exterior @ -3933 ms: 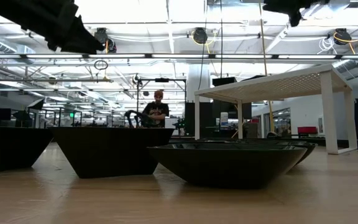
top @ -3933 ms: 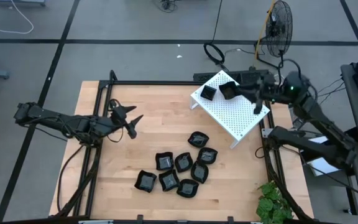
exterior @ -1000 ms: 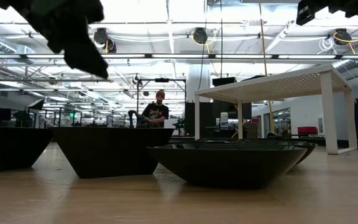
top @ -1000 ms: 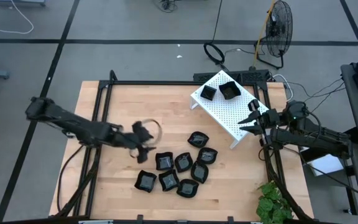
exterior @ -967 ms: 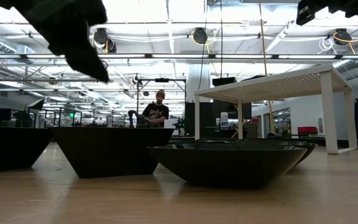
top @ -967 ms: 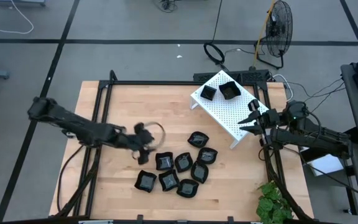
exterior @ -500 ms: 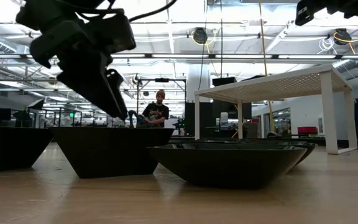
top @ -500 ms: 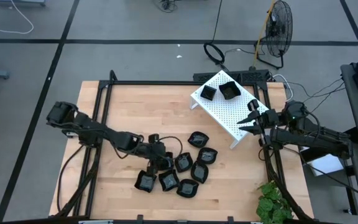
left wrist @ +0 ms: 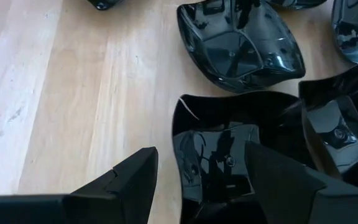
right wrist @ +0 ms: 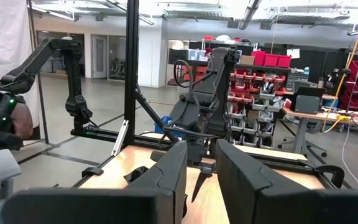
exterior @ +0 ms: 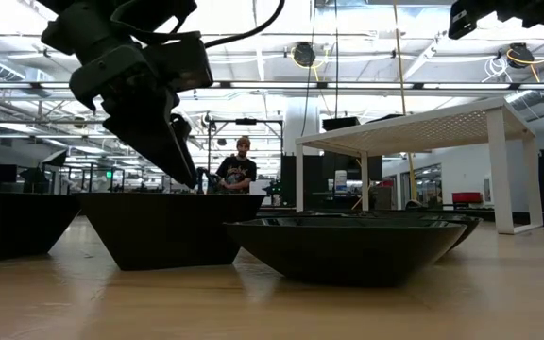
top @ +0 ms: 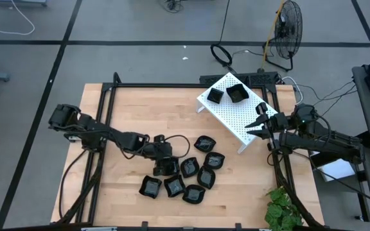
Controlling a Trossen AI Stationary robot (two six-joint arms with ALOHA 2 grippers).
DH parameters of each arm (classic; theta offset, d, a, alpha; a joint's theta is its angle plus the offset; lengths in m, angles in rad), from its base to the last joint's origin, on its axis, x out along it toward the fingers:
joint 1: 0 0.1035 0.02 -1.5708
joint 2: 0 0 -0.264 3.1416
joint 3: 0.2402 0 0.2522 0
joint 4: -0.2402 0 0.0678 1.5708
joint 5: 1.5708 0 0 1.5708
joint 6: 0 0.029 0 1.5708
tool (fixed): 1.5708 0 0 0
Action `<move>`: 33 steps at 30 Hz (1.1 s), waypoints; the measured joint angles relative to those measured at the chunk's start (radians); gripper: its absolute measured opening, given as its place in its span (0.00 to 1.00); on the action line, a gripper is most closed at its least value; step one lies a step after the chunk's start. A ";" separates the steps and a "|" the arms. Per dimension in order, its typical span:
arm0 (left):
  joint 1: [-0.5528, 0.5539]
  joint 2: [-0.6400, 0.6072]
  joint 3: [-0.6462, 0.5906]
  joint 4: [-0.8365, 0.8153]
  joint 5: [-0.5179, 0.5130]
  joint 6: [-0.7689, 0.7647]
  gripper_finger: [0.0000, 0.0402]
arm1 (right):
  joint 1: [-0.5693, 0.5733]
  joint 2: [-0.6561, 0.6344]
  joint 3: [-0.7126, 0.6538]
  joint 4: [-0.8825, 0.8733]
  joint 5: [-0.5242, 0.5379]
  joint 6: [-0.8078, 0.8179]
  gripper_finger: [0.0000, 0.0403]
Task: Pick & Place Mini shaped plates
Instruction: Stack the distorted square plate on top of the other distorted square plates on the shelf
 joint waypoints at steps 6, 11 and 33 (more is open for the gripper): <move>0.015 0.000 0.000 -0.004 0.004 0.006 0.61 | 0.000 0.000 0.000 0.000 0.000 -0.005 0.18; 0.020 0.000 0.000 -0.005 0.005 0.015 0.61 | 0.000 0.000 0.000 0.000 0.000 -0.006 0.18; 0.048 0.000 -0.001 -0.006 0.008 0.022 0.61 | 0.000 0.002 0.000 0.000 -0.001 0.105 0.18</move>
